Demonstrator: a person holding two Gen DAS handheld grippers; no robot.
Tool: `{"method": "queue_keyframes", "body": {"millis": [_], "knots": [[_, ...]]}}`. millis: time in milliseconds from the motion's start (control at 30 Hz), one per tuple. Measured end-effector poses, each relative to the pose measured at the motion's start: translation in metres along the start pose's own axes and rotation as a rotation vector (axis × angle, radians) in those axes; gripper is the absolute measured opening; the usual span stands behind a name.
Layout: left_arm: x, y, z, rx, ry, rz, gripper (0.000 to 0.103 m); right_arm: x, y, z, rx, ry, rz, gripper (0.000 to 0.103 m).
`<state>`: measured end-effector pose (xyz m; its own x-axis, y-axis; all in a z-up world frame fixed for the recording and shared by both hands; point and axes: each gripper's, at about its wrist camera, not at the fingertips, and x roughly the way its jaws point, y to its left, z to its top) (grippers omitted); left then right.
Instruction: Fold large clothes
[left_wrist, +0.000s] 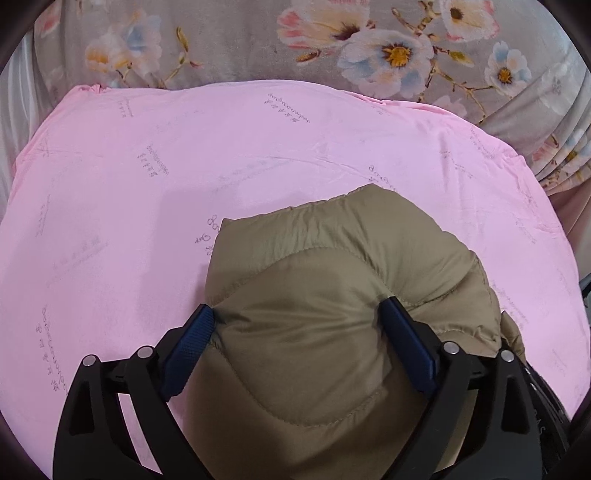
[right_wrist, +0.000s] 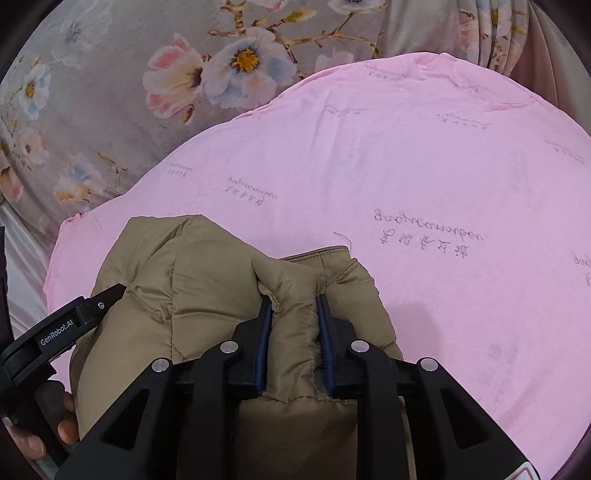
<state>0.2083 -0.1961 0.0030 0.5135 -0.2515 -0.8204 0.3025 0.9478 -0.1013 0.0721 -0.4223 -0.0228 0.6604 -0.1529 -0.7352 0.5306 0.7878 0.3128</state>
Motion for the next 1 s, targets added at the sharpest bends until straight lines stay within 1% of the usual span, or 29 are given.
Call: {"method": "queue_keyframes", "body": {"millis": [267,1000], "knots": [[0.009,-0.007,-0.005,0.021,-0.039,0.036,0.091,0.008,-0.007,-0.003,0.031,-0.004,0.040,0.021],[0.015,-0.016,-0.011,0.051,-0.103,0.089,0.092,0.013,-0.013,-0.004,0.060,-0.011,0.080,0.021]]}}
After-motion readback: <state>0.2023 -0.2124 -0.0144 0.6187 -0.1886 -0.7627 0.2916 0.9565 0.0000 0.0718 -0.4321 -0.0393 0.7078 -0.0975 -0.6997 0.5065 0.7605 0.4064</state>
